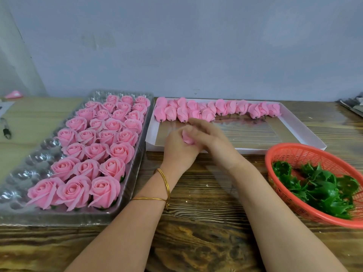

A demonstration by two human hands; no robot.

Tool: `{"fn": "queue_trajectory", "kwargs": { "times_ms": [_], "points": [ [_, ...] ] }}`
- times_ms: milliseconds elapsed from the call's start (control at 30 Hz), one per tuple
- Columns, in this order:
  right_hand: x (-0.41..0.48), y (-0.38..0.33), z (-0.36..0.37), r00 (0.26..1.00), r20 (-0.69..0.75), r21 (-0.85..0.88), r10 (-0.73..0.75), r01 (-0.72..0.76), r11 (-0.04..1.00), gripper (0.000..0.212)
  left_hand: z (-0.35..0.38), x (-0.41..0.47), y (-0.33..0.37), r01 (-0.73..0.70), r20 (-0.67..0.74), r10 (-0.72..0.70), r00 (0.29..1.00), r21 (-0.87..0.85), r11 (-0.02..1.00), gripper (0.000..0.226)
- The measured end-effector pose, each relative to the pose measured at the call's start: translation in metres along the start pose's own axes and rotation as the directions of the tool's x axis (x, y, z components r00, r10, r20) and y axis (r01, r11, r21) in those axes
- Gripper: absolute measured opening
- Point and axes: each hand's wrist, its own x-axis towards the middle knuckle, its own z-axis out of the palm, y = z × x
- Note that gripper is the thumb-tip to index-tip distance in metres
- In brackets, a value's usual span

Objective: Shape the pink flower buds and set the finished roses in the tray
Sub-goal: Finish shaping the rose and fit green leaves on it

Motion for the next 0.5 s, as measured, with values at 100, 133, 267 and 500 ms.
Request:
{"fn": "queue_trajectory", "kwargs": {
  "times_ms": [100, 133, 267, 500],
  "points": [
    [0.0041, -0.0042, -0.0046, 0.998, -0.049, 0.366, 0.046, -0.025, 0.93, 0.029, -0.0083, -0.0013, 0.0033, 0.013, -0.052, -0.019, 0.998, -0.096, 0.995, 0.04],
    [0.0049, -0.0052, -0.0059, 0.995, -0.075, 0.435, 0.063, -0.024, 0.9, 0.022, -0.0089, -0.0021, 0.0051, 0.036, -0.055, -0.043, 0.998, -0.122, 0.992, 0.037],
    [0.0057, -0.0046, -0.0083, 0.991, -0.115, 0.458, 0.066, -0.006, 0.889, 0.023, -0.0095, 0.0003, 0.0061, 0.08, -0.098, -0.097, 0.99, -0.169, 0.982, 0.027],
    [0.0057, -0.0027, -0.0083, 0.993, 0.037, 0.45, 0.111, -0.116, 0.885, 0.029, -0.011, 0.0039, 0.0018, 0.103, -0.126, -0.146, 0.981, -0.302, 0.948, 0.015]
  ]
}}
